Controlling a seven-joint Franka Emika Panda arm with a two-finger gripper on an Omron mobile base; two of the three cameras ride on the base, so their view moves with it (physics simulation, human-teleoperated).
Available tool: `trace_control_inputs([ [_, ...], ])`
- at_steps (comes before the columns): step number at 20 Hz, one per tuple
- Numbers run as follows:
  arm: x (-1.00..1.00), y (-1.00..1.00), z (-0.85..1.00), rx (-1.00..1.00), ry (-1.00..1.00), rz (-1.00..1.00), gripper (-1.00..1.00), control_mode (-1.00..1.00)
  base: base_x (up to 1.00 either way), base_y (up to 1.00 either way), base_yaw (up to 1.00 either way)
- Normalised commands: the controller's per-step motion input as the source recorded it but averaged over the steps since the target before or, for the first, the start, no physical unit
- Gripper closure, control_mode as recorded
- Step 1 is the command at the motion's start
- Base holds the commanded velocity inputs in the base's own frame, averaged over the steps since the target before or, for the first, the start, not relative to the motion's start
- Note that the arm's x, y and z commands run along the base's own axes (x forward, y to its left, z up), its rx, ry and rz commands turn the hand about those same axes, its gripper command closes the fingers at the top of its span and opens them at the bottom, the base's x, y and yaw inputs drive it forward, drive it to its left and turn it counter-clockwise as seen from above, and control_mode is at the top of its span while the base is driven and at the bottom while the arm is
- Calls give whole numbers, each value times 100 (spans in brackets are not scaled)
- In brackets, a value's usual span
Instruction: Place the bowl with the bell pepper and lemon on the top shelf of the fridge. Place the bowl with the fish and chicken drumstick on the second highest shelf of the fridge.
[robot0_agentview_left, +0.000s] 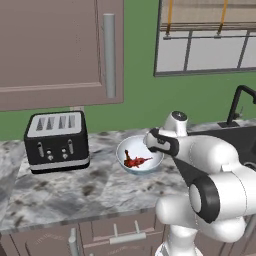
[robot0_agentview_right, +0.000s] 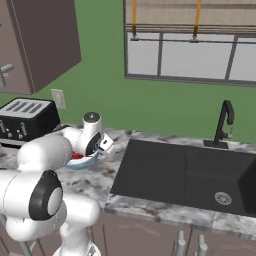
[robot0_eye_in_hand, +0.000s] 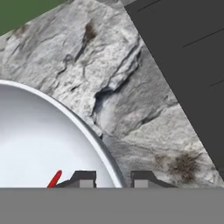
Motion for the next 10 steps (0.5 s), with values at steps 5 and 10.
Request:
trace_control_inputs([
  [5, -8, 0, 2, 0, -2, -1, 100, -100, 0, 0, 0],
  [10, -44, 0, 31, 1, -12, -13, 100, -100, 0, 0, 0],
])
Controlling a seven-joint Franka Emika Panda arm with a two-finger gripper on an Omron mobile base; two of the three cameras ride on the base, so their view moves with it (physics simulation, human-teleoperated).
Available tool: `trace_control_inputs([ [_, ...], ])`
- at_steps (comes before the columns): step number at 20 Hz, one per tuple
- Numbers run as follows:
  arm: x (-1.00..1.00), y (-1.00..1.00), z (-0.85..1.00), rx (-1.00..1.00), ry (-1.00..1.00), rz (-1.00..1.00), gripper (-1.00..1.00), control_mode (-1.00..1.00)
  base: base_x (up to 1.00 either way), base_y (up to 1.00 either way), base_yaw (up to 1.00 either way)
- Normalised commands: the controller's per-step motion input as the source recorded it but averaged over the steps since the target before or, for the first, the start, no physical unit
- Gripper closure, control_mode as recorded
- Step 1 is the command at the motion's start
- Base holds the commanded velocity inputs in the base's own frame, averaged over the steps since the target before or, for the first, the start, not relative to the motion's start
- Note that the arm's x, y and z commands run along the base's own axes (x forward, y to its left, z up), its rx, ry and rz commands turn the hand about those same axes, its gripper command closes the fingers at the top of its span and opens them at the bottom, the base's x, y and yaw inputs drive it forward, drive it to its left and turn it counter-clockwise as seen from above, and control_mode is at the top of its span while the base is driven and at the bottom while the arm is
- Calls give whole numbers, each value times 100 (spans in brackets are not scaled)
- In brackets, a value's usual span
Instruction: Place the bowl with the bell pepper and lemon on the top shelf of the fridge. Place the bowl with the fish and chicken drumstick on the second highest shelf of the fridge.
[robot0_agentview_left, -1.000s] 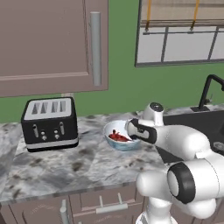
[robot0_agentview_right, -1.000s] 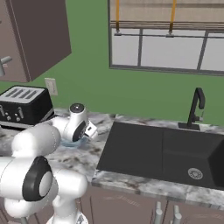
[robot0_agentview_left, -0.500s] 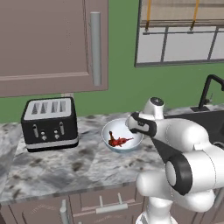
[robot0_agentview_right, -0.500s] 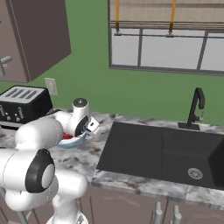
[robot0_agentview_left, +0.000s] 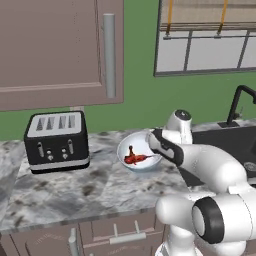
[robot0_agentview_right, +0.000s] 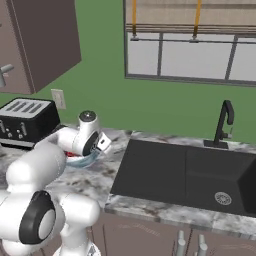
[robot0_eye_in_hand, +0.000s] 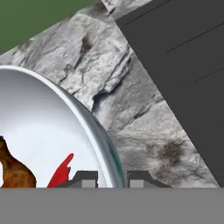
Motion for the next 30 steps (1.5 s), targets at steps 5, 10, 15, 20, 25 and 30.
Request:
trace_control_inputs([
  [5, -60, 0, 56, 10, -17, -28, 100, -100, 0, 0, 0],
  [10, -69, 0, 49, 13, -10, -37, 100, -100, 0, 0, 0],
  [15, -66, -6, 53, 23, -2, -40, 100, -100, 0, 0, 0],
  [20, -67, -35, 59, 34, -1, -38, 100, -100, 0, 0, 0],
  [25, -27, -24, 33, 24, 0, -24, 100, -100, 0, 0, 0],
  [30, 0, -2, 0, 0, 0, -3, 100, 100, -23, 0, -2],
])
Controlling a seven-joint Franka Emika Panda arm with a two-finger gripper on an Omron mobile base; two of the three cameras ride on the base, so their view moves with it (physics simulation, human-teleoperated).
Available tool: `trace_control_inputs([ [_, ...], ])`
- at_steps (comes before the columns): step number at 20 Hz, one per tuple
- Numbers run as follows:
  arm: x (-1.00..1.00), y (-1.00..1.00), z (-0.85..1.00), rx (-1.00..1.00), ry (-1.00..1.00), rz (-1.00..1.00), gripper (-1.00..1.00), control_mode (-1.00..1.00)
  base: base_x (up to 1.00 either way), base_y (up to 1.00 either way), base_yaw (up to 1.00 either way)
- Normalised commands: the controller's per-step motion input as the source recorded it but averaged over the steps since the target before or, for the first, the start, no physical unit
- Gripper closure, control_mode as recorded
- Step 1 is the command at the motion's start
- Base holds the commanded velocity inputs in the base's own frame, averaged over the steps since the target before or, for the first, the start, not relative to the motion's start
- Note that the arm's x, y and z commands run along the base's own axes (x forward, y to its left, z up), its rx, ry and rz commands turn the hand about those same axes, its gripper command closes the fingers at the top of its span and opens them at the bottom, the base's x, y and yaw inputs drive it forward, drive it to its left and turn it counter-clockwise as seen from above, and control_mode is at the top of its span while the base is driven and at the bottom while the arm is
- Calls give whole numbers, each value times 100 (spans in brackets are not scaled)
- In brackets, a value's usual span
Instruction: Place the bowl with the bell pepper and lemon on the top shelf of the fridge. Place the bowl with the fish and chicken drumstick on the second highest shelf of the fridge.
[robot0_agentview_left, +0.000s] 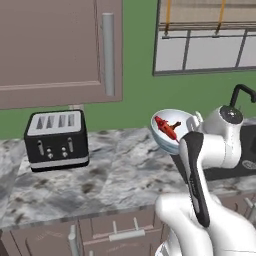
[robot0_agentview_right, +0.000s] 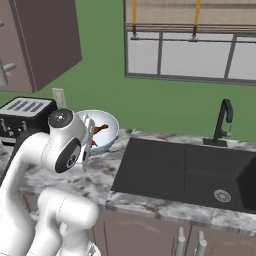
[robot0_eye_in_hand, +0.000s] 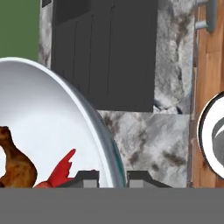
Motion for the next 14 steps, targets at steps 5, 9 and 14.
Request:
trace_control_inputs([
  [5, 0, 0, 0, 0, 0, 0, 100, 100, -100, -10, -22],
  [9, 0, 0, 0, 0, 0, 0, 100, 100, -84, -12, -63],
  [14, 0, 0, 0, 0, 0, 0, 100, 100, -14, -12, -82],
])
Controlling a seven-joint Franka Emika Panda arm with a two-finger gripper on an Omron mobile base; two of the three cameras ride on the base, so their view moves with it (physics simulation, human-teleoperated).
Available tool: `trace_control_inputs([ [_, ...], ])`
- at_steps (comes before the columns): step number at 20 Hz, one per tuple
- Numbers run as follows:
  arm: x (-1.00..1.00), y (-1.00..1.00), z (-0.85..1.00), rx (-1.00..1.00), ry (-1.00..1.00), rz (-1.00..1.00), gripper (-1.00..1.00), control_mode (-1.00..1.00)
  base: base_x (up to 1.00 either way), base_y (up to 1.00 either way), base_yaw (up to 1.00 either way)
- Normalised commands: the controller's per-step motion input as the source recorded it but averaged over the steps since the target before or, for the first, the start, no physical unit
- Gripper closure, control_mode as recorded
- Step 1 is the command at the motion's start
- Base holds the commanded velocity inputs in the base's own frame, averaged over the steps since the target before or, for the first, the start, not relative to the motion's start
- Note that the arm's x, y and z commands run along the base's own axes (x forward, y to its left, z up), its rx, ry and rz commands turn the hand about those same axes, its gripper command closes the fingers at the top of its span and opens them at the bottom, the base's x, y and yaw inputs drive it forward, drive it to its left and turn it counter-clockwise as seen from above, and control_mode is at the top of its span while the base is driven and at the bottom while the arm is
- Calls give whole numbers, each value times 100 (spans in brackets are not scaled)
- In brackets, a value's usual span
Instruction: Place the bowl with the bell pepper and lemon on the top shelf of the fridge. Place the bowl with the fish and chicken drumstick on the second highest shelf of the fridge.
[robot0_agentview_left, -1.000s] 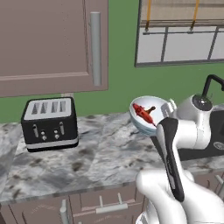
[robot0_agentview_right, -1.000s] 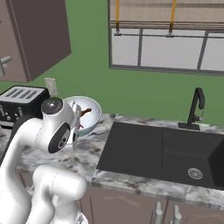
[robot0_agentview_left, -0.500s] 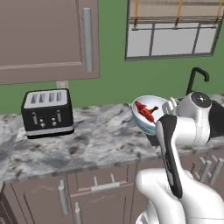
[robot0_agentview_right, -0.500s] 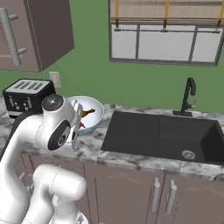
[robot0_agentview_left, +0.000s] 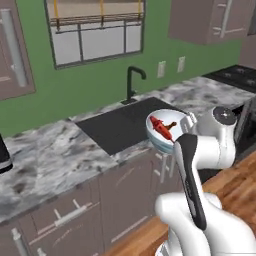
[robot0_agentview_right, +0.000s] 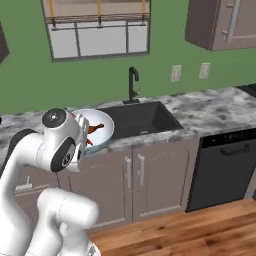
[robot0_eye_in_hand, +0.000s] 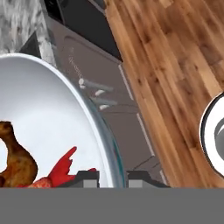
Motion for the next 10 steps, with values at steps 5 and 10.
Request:
trace_control_inputs([
  [5, 0, 0, 0, 0, 0, 0, 100, 100, 0, -32, -82],
  [10, 0, 0, 0, 0, 0, 0, 100, 100, 4, -48, -75],
])
